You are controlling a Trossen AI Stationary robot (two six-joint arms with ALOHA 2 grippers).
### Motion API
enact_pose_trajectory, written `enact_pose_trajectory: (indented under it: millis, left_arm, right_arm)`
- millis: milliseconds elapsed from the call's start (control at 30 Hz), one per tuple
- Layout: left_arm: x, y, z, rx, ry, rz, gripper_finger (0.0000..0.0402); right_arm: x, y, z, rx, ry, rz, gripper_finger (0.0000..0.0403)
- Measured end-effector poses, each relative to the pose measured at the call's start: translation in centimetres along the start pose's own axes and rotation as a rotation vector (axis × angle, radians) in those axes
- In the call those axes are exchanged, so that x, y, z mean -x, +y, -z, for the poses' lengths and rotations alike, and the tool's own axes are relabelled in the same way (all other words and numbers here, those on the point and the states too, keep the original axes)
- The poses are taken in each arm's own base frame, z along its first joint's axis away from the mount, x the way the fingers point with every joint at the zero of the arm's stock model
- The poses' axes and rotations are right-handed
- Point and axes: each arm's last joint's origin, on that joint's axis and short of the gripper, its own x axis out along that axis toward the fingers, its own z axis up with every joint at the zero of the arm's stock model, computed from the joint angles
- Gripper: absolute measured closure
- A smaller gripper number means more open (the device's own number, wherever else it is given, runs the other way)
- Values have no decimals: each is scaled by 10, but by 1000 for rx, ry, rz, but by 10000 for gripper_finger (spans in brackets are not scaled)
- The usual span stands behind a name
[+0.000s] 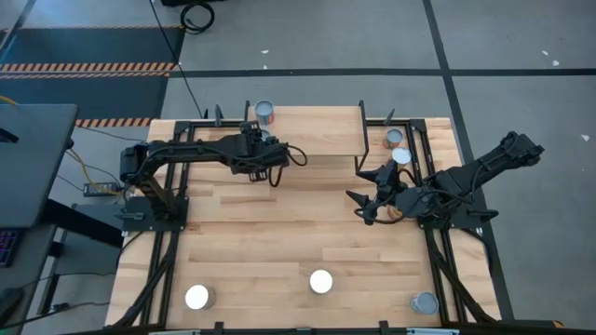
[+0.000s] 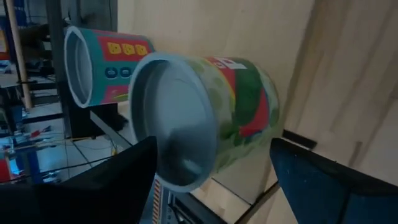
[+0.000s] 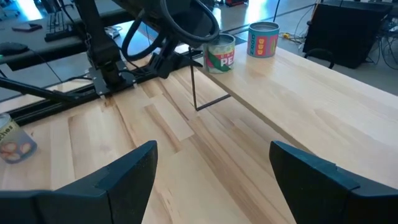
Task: Pick and place cans onto a shelf
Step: Put the can of peas on the shelf aligned with the can of corn
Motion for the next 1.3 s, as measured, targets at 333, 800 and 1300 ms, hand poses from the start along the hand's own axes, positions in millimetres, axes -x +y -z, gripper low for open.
enact_pose_trajectory:
  millis: [333,800,1300]
  left_arm:
    - [22,23,13,79,-81,3,84]
    - [49,58,34,514,-402,510,196]
    - [9,28,38,753,-295,412,371]
  right_arm:
    - [0,0,0,-3,1,0,85]
    - [-4,-3,-2,-35,11,6,85]
    - [-12,-11,-5,-55,8,49,85]
